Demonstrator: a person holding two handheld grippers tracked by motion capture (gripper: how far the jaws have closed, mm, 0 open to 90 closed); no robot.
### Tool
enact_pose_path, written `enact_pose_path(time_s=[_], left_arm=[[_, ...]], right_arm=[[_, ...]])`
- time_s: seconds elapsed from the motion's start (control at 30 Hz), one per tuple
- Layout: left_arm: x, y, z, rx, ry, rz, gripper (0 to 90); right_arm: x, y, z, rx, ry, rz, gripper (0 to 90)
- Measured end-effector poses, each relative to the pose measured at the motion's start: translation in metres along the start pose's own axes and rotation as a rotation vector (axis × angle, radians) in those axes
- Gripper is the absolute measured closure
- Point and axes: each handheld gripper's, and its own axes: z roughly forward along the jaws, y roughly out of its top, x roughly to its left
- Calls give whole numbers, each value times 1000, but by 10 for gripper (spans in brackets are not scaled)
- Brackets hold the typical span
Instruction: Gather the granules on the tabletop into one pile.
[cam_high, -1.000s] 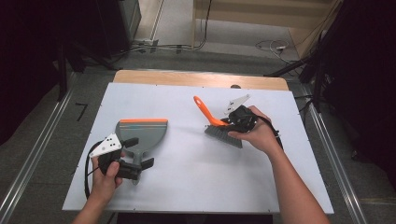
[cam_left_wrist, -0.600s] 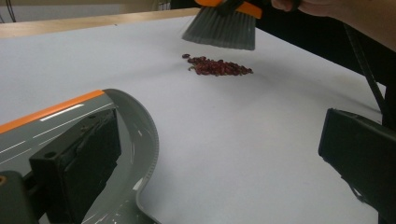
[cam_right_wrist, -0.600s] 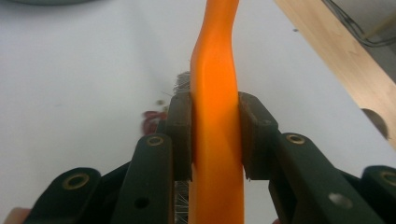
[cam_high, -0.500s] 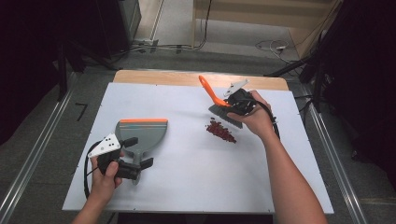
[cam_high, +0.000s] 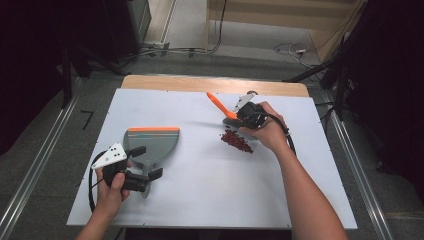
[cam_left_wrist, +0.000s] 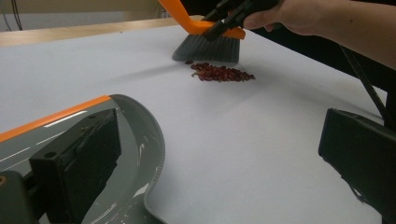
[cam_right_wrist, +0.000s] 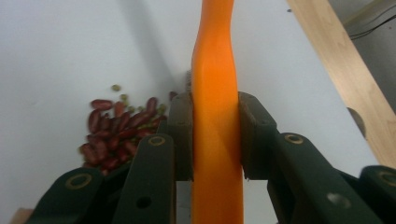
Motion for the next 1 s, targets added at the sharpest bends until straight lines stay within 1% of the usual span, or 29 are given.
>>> enact_pose_path(time_s=[0.13,0.23,0.3,0.37,0.47,0.5,0.57,0.6,0.7,0.73,0.77,0.83,0.87,0.9,1.0], left_arm=[[0,0,0,1,0,1,0],[0,0,1,5,1,1,0],[0,0,1,5,-2,0,0],[0,0,3,10,-2,2,0],[0,-1,4,13,-4,4,0],[0,-1,4,14,-4,5,0],[1,-1,3,12,-1,0,0],[1,-1,3,11,0,0,0],[1,-1,3,10,2,0,0],[1,-1,3,10,2,0,0],[1,-1,3,13,2,2,0],[1,-1,4,15,-1,1,0],[1,-1,4,15,-1,1,0],[0,-1,5,14,-2,1,0],[0,0,5,16,-2,-1,0]], right_arm=[[11,0,-6,15,10,-43,691],[14,-1,-8,14,16,-39,691],[19,-2,-10,11,16,-47,691],[20,-3,-11,11,10,-46,691],[23,-3,-14,16,20,-44,691],[23,-4,-15,12,19,-46,691],[23,-6,-17,-2,20,-32,690],[22,-7,-19,-9,14,-34,690],[20,-7,-29,-40,-17,-5,689],[20,-7,-29,-40,-17,-5,689],[19,-6,-37,-69,-20,15,689],[21,-2,-45,-83,-22,51,689],[21,-2,-45,-83,-22,51,689],[23,2,-51,-92,-2,108,689],[29,11,-53,-103,33,257,689]])
